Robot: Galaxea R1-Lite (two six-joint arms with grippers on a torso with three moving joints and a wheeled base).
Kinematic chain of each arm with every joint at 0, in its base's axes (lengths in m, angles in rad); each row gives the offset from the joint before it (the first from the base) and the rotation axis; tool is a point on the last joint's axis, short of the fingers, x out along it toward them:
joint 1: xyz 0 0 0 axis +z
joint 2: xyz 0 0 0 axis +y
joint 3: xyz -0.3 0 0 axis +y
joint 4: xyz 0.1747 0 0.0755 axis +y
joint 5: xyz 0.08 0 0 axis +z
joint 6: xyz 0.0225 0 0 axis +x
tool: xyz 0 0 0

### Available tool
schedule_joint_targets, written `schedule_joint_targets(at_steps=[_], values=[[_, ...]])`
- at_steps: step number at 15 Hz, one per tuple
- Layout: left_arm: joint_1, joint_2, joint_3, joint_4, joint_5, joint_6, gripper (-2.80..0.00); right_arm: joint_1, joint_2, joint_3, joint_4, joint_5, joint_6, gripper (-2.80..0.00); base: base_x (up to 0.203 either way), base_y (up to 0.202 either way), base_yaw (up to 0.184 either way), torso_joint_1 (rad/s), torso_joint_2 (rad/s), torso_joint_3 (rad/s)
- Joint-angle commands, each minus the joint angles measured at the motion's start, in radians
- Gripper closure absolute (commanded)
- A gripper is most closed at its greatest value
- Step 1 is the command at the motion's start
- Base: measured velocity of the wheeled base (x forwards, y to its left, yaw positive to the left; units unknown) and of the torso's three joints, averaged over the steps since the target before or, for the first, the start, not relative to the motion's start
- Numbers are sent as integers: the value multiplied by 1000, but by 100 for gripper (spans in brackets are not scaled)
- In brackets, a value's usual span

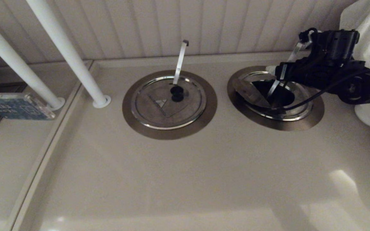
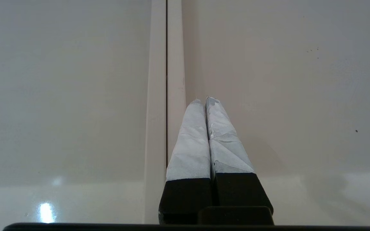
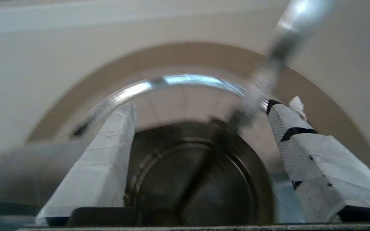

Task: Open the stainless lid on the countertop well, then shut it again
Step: Stir with a spoon, then close the lid

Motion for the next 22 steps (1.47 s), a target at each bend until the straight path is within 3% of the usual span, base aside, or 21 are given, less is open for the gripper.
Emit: schedule_joint_targets(at_steps=[1,7,8,11,15,19,22], values=[[0,0,0,-1,0,0,0,-6,-99,83,-1,-2,-5,-280,0,0,0,0,0,0],[0,-2,-1,0,0,1,0,22,-364,294,41,0,-81,-280,0,0,0,0,0,0],[0,-1,0,-1,0,1,0,43,-401,332,56,1,-122,-280,0,0,0,0,0,0],[0,0,0,1,0,0,0,104,-492,487,70,2,-389,-280,0,0,0,0,0,0],[0,0,0,1,0,0,0,229,-559,581,178,-4,-571,-280,0,0,0,0,0,0],[0,0,0,1,0,-1,0,280,-544,604,197,-27,-685,-280,0,0,0,0,0,0],[0,-1,0,0,0,0,0,329,-474,599,195,-118,-734,-280,0,0,0,0,0,0]])
